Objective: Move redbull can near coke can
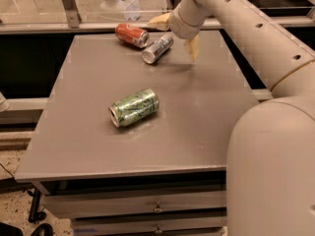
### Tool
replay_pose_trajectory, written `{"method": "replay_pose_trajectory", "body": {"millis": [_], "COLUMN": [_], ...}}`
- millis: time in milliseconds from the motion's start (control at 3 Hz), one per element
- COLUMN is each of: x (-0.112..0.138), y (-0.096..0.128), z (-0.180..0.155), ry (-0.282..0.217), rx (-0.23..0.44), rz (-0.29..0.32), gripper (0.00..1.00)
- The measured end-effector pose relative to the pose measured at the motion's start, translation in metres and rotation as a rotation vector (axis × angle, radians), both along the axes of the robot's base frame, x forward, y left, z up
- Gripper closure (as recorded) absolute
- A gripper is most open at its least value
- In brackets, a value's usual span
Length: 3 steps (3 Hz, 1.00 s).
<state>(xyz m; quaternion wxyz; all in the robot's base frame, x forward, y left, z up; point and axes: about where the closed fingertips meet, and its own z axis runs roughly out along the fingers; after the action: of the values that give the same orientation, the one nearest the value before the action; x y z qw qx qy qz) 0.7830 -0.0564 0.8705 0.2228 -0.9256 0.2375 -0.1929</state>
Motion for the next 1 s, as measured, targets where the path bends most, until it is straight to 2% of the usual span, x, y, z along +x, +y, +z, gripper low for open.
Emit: {"method": "replay_pose_trajectory", "body": {"millis": [667,1000], "x": [0.000,-0.003], "y": [0.002,0.001], "z": [0.006,0.025], "ry": [-0.004,-0.026], "rx": [0.017,0.070], "rz": [0.002,-0.007], "gripper": [0.00,0.00]}}
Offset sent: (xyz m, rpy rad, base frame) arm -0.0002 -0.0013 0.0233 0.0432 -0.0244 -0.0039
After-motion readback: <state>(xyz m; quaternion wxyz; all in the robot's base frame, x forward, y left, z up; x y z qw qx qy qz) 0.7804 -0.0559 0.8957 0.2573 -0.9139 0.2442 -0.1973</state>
